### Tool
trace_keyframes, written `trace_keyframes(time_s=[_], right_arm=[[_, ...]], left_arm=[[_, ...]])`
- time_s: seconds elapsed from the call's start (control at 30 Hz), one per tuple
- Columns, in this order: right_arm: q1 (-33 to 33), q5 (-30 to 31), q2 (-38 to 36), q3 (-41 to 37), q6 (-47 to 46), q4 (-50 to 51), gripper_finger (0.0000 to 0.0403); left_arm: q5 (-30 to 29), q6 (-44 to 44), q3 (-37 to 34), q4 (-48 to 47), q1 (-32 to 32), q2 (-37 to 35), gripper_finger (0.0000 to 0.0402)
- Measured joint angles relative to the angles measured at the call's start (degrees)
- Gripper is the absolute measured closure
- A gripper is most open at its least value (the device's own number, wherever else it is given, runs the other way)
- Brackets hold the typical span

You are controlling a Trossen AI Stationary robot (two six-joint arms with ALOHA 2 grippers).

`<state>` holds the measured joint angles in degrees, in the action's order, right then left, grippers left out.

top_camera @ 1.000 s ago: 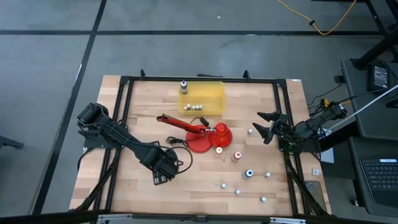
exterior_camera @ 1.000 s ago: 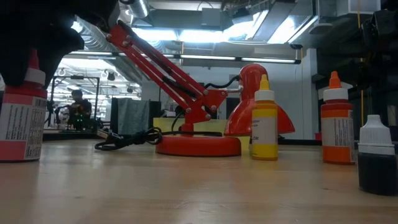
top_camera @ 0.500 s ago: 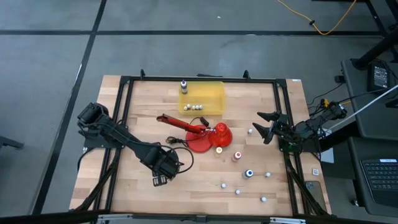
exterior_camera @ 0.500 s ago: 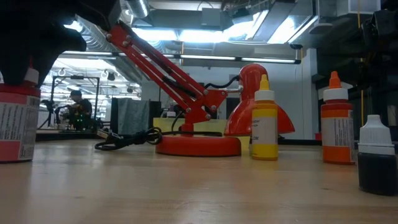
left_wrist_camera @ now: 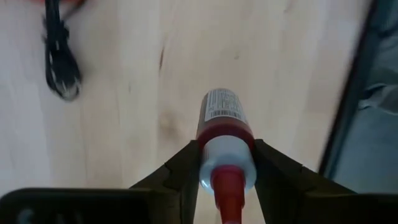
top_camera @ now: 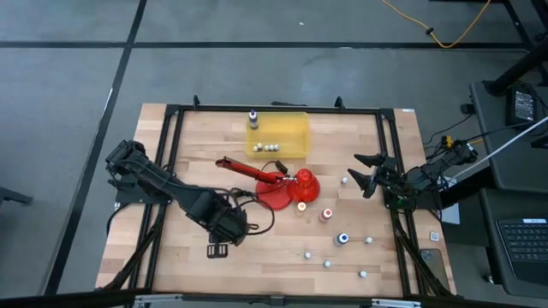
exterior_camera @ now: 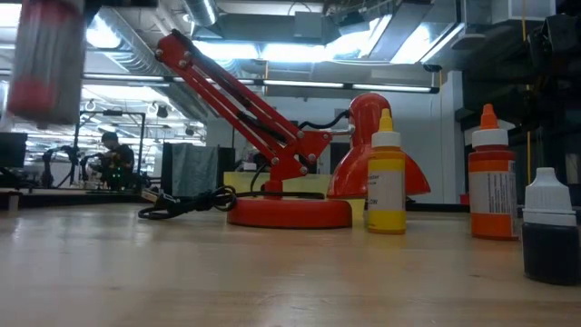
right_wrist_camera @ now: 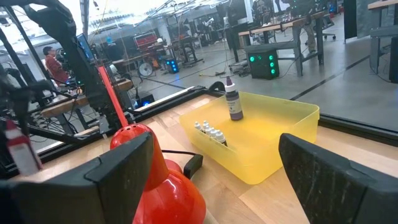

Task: Pick & Place food coloring
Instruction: Put the pink food coloring bottle into the yellow bin

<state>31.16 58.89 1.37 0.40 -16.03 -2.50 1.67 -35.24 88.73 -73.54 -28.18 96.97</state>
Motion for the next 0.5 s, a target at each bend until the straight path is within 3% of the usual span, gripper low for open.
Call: trace_keyframes(time_s=[0.27,0.5], right_arm=[[0.0,0.0,0.0,0.0,0.0,0.0,0.0056],[0.0,0.0,0.0,0.0,0.0,0.0,0.0056]], left_arm=[[-0.3,9.3,11.1,-3.7,6.4,0.0,0.0282],[-4.3,18.9,19.5,-4.0,15.4,0.0,0.0284]])
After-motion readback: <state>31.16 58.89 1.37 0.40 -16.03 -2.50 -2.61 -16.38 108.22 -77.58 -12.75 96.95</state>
